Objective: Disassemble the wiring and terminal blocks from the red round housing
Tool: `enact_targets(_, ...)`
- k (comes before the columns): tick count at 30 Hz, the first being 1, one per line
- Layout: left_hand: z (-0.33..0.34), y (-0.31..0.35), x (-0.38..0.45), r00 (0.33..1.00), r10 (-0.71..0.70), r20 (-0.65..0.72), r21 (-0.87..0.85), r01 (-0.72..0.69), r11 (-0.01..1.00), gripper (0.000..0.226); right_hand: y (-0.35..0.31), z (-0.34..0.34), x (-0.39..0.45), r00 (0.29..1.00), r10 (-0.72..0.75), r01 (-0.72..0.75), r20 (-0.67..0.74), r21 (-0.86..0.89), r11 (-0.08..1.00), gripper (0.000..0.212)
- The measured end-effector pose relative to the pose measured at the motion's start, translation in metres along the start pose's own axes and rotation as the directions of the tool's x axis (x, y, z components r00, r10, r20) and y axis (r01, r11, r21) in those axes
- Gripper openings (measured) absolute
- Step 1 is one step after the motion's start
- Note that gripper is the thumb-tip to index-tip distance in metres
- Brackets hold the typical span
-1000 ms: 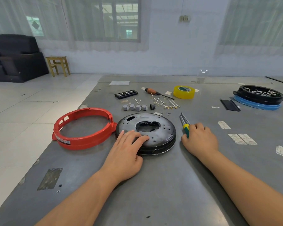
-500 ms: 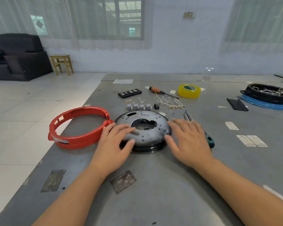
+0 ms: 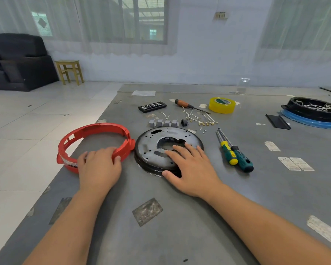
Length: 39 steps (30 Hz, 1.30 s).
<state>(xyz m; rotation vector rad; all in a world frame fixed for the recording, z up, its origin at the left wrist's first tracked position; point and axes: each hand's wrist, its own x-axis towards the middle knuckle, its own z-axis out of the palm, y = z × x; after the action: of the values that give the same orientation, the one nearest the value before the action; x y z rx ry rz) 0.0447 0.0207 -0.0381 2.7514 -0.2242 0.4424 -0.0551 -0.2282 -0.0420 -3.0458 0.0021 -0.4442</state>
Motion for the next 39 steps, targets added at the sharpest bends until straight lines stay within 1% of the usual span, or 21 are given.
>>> enact_targets(4, -0.001, 0.009, -0.012, 0.998, 0.068, 0.009, -0.021, -0.068, 0.997, 0.026, 0.015, -0.009, -0.01, 0.999, 0.034, -0.034, -0.004, 0.021, 0.999, 0.066)
enact_targets(6, -0.002, 0.015, -0.018, 0.996, 0.085, 0.025, -0.037, -0.084, 0.996, 0.025, 0.021, -0.014, -0.016, 0.999, 0.044, -0.043, -0.029, 0.029, 0.999, 0.066)
enact_targets(11, -0.003, 0.033, -0.032, 0.992, 0.114, 0.062, -0.018, -0.113, 0.993, 0.026, 0.024, -0.02, -0.028, 0.99, 0.105, -0.108, -0.091, -0.026, 0.994, 0.088)
enact_targets(14, -0.003, 0.038, -0.04, 0.991, 0.128, 0.049, -0.009, -0.128, 0.992, 0.024, 0.025, -0.019, -0.033, 0.989, 0.127, -0.134, -0.081, -0.081, 0.988, 0.096)
enact_targets(20, 0.004, 0.045, -0.056, 0.984, 0.177, -0.015, 0.016, -0.176, 0.984, 0.024, 0.027, -0.015, -0.036, 0.991, 0.125, -0.129, -0.045, -0.109, 0.986, 0.088)
enact_targets(25, 0.01, 0.048, -0.053, 0.978, 0.209, -0.022, 0.08, -0.207, 0.975, 0.035, 0.028, -0.01, -0.032, 0.993, 0.117, -0.118, -0.02, -0.111, 0.987, 0.095)
enact_targets(29, 0.013, 0.047, -0.053, 0.971, 0.23, -0.063, 0.089, -0.224, 0.971, 0.04, 0.03, -0.009, -0.031, 0.993, 0.117, -0.116, -0.003, -0.115, 0.987, 0.1)
enact_targets(32, 0.015, 0.046, -0.055, 0.969, 0.237, -0.066, 0.097, -0.23, 0.968, 0.046, 0.029, -0.01, -0.032, 0.992, 0.124, -0.124, -0.007, -0.112, 0.986, 0.1)
enact_targets(35, 0.014, 0.045, -0.057, 0.962, 0.26, -0.088, 0.064, -0.255, 0.965, 0.049, 0.028, -0.012, -0.031, 0.991, 0.131, -0.131, -0.008, -0.1, 0.986, 0.099)
enact_targets(39, 0.011, 0.042, -0.061, 0.927, 0.345, -0.148, -0.036, -0.353, 0.935, 0.056, 0.025, -0.016, -0.031, 0.991, 0.133, -0.132, 0.002, -0.082, 0.988, 0.091)
